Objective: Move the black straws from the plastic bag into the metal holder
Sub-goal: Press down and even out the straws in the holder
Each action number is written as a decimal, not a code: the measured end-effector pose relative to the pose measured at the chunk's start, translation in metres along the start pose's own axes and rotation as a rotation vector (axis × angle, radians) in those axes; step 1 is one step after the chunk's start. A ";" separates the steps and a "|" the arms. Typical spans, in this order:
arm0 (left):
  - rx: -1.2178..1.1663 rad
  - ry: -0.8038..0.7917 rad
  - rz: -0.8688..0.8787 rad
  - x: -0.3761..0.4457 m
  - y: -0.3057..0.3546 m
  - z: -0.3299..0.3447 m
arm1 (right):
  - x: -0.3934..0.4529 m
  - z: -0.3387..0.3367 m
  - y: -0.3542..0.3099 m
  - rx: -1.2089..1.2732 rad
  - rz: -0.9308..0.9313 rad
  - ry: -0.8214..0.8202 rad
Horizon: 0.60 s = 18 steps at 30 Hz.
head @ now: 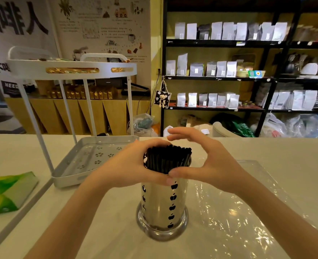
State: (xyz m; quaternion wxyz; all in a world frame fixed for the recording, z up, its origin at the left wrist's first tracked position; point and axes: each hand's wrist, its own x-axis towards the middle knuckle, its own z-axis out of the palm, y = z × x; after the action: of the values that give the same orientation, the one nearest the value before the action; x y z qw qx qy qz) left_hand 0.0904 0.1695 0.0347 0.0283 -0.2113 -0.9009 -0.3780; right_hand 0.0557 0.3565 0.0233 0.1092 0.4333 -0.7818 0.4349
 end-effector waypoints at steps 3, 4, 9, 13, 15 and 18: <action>-0.022 -0.012 -0.003 -0.001 0.002 -0.006 | -0.002 -0.002 -0.002 -0.036 -0.108 0.092; -0.035 -0.022 -0.012 -0.002 0.002 -0.009 | -0.003 -0.001 -0.003 -0.045 -0.139 0.114; -0.068 -0.047 0.032 -0.009 0.008 -0.014 | -0.008 0.003 -0.005 -0.090 -0.214 0.208; -0.064 -0.011 0.061 -0.009 0.012 -0.011 | -0.002 -0.002 -0.013 -0.045 -0.207 0.234; -0.099 0.008 0.063 -0.008 0.013 -0.011 | 0.005 -0.010 -0.021 -0.001 -0.210 0.263; -0.141 0.021 0.112 -0.006 0.017 -0.009 | 0.020 -0.026 -0.036 0.067 -0.232 0.315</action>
State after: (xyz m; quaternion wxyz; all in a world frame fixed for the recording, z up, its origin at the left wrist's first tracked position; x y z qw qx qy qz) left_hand 0.1015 0.1719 0.0512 0.0439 -0.2586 -0.8585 -0.4406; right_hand 0.0663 0.3560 0.0710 0.2651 0.4506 -0.6850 0.5074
